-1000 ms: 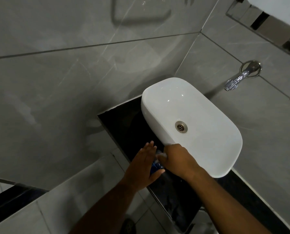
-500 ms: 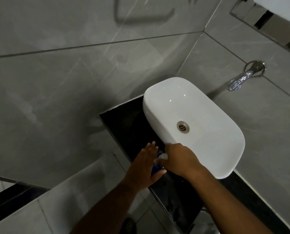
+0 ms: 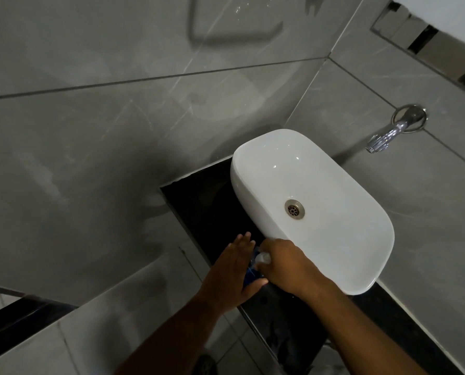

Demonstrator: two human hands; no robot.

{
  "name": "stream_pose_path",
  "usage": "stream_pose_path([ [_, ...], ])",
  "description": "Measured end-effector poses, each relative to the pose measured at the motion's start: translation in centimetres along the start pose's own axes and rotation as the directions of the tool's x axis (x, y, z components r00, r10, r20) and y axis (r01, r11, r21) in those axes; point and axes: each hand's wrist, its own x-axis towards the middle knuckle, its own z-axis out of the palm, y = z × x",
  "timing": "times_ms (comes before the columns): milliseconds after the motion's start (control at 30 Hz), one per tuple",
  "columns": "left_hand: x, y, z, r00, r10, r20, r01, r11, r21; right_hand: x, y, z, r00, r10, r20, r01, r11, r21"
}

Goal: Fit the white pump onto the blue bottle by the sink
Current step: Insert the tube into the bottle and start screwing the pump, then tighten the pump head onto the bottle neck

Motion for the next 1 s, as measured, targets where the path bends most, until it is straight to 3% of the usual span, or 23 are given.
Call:
stream_pose_path([
  [133, -0.1, 0.1, -0.1, 1.000, 0.005, 0.005, -0.005, 1.000, 0.011, 0.2, 0.0, 0.4, 1.000, 0.018, -0.014, -0.019, 0.999, -0.033],
  [367, 0.1, 0.0, -0.5, 0.999, 0.049, -0.006, -0.049, 0.999, -0.024, 0.8, -1.1, 1.9, 0.953, 0.276, -0.128, -0.271, 0.961, 0.057],
  [433, 0.0, -0.1, -0.3, 0.999, 0.039, -0.007, -0.039, 0.999, -0.017, 0.4, -0.8, 1.3, 0.969, 0.233, -0.084, -0.228, 0.971, 0.067],
  [533, 0.4, -0.2, -0.2, 1.000, 0.030, -0.009, -0.030, 0.999, -0.038, -0.6, 0.0, -0.1, 0.999, 0.038, -0.003, -0.038, 0.999, 0.011],
  [667, 0.6, -0.3, 0.0, 1.000, 0.012, -0.019, -0.013, 0.998, -0.054, -0.3, 0.1, -0.6, 0.993, -0.109, 0.037, 0.113, 0.988, -0.103],
  [1000, 0.3, 0.0, 0.3, 0.999, -0.012, -0.031, 0.010, 0.999, -0.044, 0.4, -0.2, 0.6, 0.999, 0.031, -0.033, -0.032, 0.999, -0.043],
])
